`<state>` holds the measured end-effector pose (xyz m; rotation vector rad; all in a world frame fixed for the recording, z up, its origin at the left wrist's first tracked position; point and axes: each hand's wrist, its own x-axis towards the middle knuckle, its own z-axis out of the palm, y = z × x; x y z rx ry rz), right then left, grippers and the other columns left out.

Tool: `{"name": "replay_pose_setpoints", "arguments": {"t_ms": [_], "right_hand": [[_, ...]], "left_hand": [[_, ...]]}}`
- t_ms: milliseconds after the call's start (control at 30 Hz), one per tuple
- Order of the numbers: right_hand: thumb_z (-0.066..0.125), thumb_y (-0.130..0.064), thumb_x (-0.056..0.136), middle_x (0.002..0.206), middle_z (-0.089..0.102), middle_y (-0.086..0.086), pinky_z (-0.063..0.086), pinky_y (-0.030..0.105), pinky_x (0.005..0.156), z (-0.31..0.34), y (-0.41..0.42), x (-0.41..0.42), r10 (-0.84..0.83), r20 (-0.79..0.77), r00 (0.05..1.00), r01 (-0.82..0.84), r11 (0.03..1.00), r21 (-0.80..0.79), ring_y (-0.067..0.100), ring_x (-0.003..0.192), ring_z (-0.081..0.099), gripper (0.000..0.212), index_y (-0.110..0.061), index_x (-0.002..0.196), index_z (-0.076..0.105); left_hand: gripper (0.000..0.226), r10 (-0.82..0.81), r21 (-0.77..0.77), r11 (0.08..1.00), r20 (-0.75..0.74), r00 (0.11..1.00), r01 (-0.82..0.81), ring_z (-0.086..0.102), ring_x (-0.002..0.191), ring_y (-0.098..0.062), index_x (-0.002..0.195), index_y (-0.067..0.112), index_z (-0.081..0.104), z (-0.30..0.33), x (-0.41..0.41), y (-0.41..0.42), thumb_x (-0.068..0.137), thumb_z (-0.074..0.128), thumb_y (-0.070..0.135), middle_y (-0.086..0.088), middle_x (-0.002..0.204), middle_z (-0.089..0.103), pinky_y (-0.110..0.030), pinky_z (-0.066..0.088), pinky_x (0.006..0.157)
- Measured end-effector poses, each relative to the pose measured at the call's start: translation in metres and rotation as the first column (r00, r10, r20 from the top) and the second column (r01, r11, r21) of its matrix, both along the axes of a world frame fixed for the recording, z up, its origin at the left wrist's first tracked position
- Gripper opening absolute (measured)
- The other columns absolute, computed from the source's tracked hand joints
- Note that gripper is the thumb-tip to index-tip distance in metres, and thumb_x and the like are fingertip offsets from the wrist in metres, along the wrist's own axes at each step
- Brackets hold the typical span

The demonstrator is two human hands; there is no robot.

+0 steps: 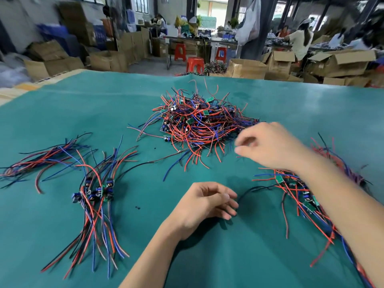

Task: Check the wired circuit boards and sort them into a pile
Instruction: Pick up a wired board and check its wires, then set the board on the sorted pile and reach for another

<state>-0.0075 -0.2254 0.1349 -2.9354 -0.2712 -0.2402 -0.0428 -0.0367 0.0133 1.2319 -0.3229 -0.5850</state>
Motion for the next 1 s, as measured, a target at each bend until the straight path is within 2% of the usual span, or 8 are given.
{"name": "replay_pose_setpoints", "arguments": {"t_ms": [167,400,567,700,767,800,867,1000], "right_hand": [[0.06,-0.019,0.092,0.119,0.069,0.011,0.049,0.044,0.098,-0.032,0.089,0.072,0.157,-0.095,0.983,-0.16,0.987,-0.021,0.032,0.116,0.057,0.031,-0.015,0.122,0.065],[0.048,0.001,0.093,0.158,0.028,0.014,0.043,0.049,0.107,-0.056,0.118,0.133,-0.033,-0.202,0.979,0.027,0.999,-0.033,0.041,0.137,0.044,0.061,-0.007,0.151,0.032],[0.055,0.0,0.09,0.132,0.052,0.014,0.047,0.042,0.091,-0.063,0.119,0.136,-0.083,-0.037,0.996,0.085,0.994,0.062,0.038,0.12,0.055,0.03,-0.005,0.12,0.053],[0.064,-0.015,0.09,0.112,0.067,0.009,0.044,0.033,0.083,-0.063,0.104,0.115,-0.144,0.084,0.986,0.109,0.939,0.326,0.03,0.102,0.06,0.024,-0.013,0.114,0.07],[0.07,-0.028,0.087,0.084,0.071,-0.001,0.043,0.028,0.075,-0.059,0.095,0.096,-0.194,0.162,0.968,0.092,0.868,0.487,0.022,0.083,0.063,0.009,-0.02,0.086,0.075],[0.073,-0.03,0.085,0.074,0.07,-0.005,0.045,0.028,0.073,-0.055,0.09,0.085,-0.218,0.189,0.957,0.079,0.828,0.555,0.02,0.077,0.064,0.015,-0.02,0.075,0.073],[0.078,-0.024,0.084,0.067,0.071,-0.004,0.051,0.029,0.074,-0.049,0.079,0.061,-0.198,0.157,0.968,0.025,0.694,0.719,0.02,0.071,0.069,0.016,-0.017,0.07,0.072],[0.076,0.003,0.081,0.087,0.074,0.019,0.059,0.03,0.066,-0.045,0.054,-0.002,0.024,0.036,0.999,-0.04,0.178,0.983,0.027,0.075,0.072,0.014,-0.01,0.082,0.071]], "left_hand": [[0.015,-0.002,-0.003,1.0,-0.007,1.0,0.002,0.065,0.069,-0.022,0.103,-0.007,0.065,0.0,0.001,0.001,0.098,0.052,-0.003,-0.021,0.088,0.069,-0.025,0.054,0.065],[0.017,-0.001,0.012,1.0,0.009,1.0,0.001,0.064,0.072,-0.025,0.101,-0.004,0.065,0.001,0.0,0.001,0.098,0.048,-0.005,-0.021,0.09,0.067,-0.026,0.055,0.067],[0.018,-0.008,0.013,1.0,0.009,1.0,0.008,0.064,0.072,-0.025,0.1,-0.004,0.065,0.001,0.001,0.001,0.098,0.047,-0.005,-0.02,0.087,0.067,-0.026,0.055,0.068],[0.019,0.003,0.004,1.0,-0.019,1.0,-0.003,0.065,0.072,-0.024,0.105,-0.012,0.063,0.002,0.0,0.002,0.098,0.047,-0.005,-0.023,0.091,0.067,-0.026,0.056,0.068],[0.02,0.018,-0.012,1.0,-0.042,0.999,-0.019,0.067,0.071,-0.024,0.109,-0.016,0.06,0.003,0.001,0.002,0.098,0.047,-0.005,-0.023,0.091,0.068,-0.025,0.056,0.067],[0.019,0.029,-0.025,0.999,-0.059,0.998,-0.031,0.067,0.071,-0.024,0.109,-0.015,0.059,0.003,0.001,0.002,0.098,0.048,-0.006,-0.023,0.091,0.068,-0.026,0.056,0.067],[0.019,0.061,-0.058,0.996,-0.098,0.993,-0.067,0.068,0.072,-0.025,0.112,-0.01,0.058,0.005,0.002,0.001,0.097,0.048,-0.008,-0.024,0.093,0.068,-0.027,0.057,0.067],[0.026,0.149,-0.137,0.974,-0.214,0.966,-0.18,0.07,0.077,-0.033,0.122,-0.006,0.052,0.005,0.006,0.002,0.098,0.044,-0.007,-0.027,0.099,0.068,-0.031,0.06,0.069]]}}
